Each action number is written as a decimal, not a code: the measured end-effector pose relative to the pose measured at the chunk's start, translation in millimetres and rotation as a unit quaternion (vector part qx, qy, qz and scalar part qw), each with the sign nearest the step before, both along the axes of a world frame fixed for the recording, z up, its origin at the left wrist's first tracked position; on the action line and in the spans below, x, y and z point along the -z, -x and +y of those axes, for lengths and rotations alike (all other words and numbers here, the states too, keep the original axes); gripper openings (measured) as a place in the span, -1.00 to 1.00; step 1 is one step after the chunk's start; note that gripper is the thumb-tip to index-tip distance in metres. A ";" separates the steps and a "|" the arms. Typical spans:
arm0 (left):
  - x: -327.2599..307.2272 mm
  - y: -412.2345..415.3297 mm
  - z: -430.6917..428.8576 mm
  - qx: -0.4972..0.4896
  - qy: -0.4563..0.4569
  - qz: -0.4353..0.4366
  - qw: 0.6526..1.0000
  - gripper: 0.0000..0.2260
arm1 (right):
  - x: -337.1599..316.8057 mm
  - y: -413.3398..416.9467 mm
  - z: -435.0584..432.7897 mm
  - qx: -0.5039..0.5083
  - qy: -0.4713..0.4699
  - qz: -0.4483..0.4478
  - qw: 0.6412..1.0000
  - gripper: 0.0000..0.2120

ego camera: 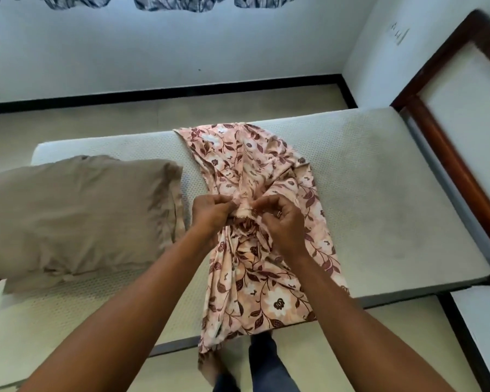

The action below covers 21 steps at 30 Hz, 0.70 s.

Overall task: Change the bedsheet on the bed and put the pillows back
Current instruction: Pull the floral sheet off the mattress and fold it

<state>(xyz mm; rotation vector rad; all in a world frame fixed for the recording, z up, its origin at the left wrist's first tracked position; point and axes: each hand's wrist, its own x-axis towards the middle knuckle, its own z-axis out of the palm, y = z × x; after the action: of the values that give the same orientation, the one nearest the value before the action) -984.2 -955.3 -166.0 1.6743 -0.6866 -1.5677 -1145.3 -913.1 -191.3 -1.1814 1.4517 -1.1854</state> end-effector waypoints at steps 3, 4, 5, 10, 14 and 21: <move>-12.0 8.2 14.0 0.009 0.024 -0.004 1.000 -0.94 | -0.3 -6.6 3.6 -0.090 0.040 0.237 0.967 -0.48; -18.2 12.6 20.2 0.012 0.031 0.002 0.999 -0.93 | -2.4 -11.9 3.5 -0.089 0.067 0.281 0.953 -0.48; -23.3 18.1 27.1 0.014 0.034 0.017 0.999 -0.93 | -3.6 -16.1 4.0 -0.066 0.106 0.300 0.946 -0.59; -55.7 20.2 50.2 0.061 0.113 0.052 0.990 -0.96 | -26.4 -7.3 12.9 0.052 0.181 0.238 0.953 -0.87; -74.4 -1.7 60.7 0.171 0.163 0.005 0.972 -0.90 | -64.0 6.9 31.3 0.045 0.165 0.197 0.965 -0.58; -93.5 -12.8 78.5 0.239 0.376 -0.395 0.803 -0.69 | -138.7 35.0 91.3 0.041 0.216 0.188 0.957 -0.45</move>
<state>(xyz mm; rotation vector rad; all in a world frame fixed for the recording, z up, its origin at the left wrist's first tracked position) -971.4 -876.8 -72.5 1.5031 -1.9878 -0.5855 -1180.3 -821.7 -52.6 -1.7367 1.5732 -1.4386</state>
